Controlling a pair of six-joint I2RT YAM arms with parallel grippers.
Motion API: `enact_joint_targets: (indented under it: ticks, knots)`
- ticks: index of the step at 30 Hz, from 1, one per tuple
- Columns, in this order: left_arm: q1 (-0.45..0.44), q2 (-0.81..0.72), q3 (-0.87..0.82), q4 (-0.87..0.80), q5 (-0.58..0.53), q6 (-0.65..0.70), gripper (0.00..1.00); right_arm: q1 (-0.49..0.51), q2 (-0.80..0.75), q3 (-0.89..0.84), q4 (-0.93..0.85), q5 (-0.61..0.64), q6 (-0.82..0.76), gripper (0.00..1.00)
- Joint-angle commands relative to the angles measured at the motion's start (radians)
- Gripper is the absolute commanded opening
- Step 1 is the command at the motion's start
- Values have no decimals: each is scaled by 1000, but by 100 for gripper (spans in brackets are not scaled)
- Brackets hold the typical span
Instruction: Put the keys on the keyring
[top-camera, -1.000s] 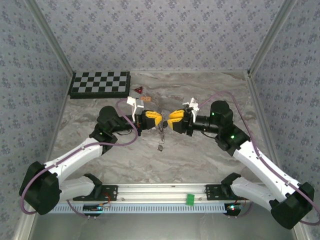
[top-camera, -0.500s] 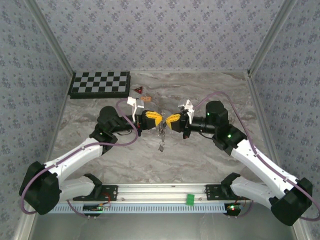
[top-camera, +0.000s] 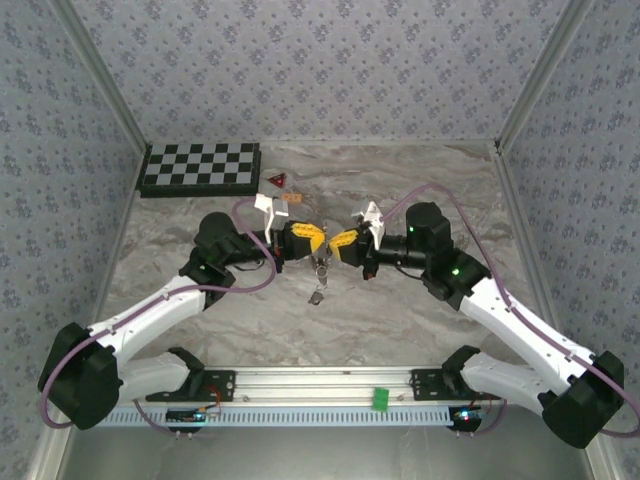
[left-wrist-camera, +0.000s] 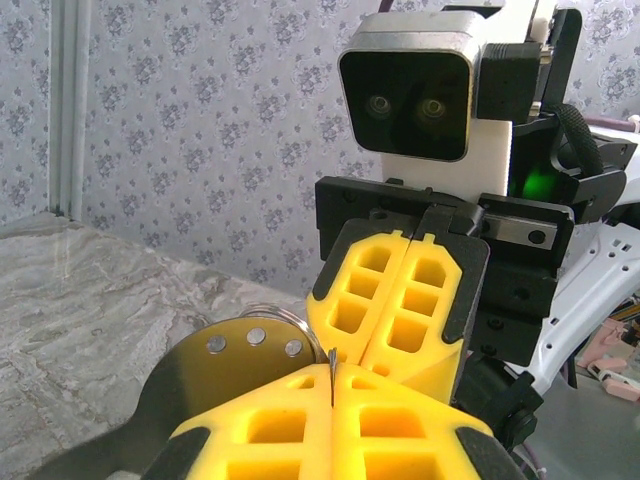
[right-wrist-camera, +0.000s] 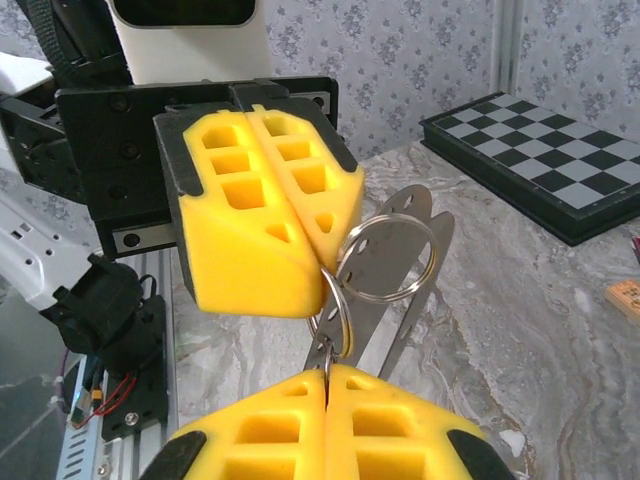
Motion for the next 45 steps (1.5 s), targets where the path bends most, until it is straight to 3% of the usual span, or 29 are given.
enact_joint_targets:
  ticks: [1,3,8,15,25,40,45]
  knots:
    - [-3,-23,19,47,0,-11,0,10,-20,22,3,42,-16,23]
    - [-3,-24,19,48,-1,-12,0,8,-28,18,6,50,-17,31]
    - [-4,-29,19,46,-3,-11,0,0,-60,-30,36,40,12,32]
    - [-3,-30,25,52,18,-17,0,-49,-47,-98,135,-122,77,38]
    - [-7,-22,39,47,41,-20,0,-128,60,-101,315,-285,209,33]
    - [-7,-18,52,40,32,-16,0,-119,154,-110,459,-473,285,33]
    - [-5,-14,52,39,28,-16,0,-111,162,-104,445,-497,283,26]
